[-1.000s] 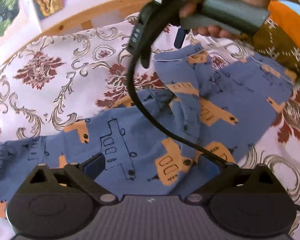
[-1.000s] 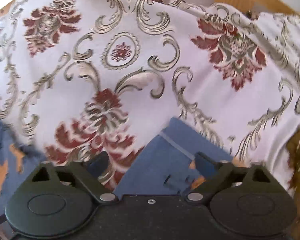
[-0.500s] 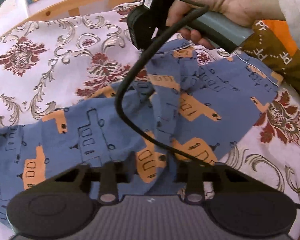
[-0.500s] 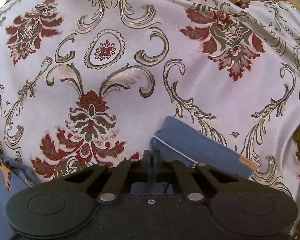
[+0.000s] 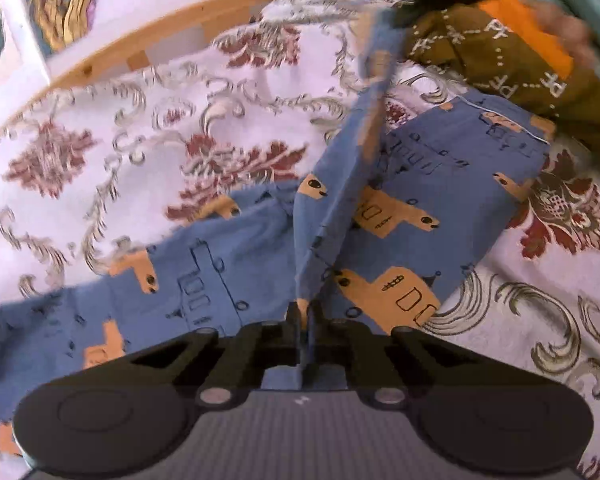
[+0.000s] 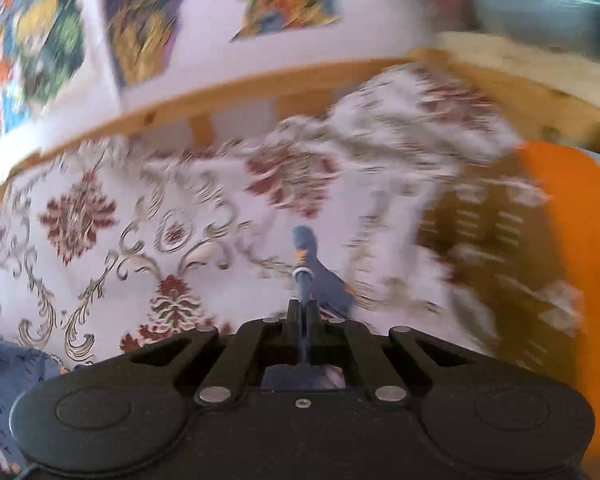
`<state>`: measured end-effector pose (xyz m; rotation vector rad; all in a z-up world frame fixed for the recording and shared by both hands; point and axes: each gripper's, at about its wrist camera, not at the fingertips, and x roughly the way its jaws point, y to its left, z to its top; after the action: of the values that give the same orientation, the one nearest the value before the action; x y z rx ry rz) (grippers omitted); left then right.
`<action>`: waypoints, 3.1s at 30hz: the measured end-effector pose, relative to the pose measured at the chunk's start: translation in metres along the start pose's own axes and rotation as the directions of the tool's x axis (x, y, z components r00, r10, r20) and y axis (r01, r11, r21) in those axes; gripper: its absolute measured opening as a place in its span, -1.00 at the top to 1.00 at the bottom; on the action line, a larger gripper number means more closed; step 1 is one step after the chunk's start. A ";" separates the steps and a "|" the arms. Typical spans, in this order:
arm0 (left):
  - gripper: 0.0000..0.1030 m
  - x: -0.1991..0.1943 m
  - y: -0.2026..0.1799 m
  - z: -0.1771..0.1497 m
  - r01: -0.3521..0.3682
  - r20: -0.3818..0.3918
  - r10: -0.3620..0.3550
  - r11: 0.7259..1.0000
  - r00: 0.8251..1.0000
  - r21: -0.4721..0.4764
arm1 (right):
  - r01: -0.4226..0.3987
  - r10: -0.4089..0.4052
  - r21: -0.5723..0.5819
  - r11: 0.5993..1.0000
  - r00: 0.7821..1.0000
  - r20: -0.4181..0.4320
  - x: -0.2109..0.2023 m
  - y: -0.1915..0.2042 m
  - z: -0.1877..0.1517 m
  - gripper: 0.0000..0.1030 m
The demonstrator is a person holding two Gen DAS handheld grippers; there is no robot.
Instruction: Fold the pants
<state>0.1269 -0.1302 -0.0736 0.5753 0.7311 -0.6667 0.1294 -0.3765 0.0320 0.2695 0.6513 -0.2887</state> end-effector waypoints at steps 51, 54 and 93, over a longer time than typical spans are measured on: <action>-0.99 0.149 -0.104 0.281 0.681 -0.355 -0.597 0.708 0.719 0.189 | -0.135 0.062 0.855 0.500 0.991 0.121 -0.025 -0.125 -0.139 -0.99; -0.99 0.164 -0.105 0.280 0.690 -0.424 -0.592 0.714 0.685 0.117 | -0.131 0.108 0.869 0.477 0.990 0.090 -0.020 -0.126 -0.140 -0.99; 0.81 0.160 -0.120 0.264 0.588 -0.390 -0.511 0.802 0.766 0.105 | 0.002 -0.100 0.871 0.491 0.993 0.054 -0.027 -0.135 -0.148 0.87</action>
<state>0.2382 -0.4419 -0.0608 0.6967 1.1915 -1.2352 -0.0197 -0.4469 -0.0850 1.2362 0.3539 -0.6907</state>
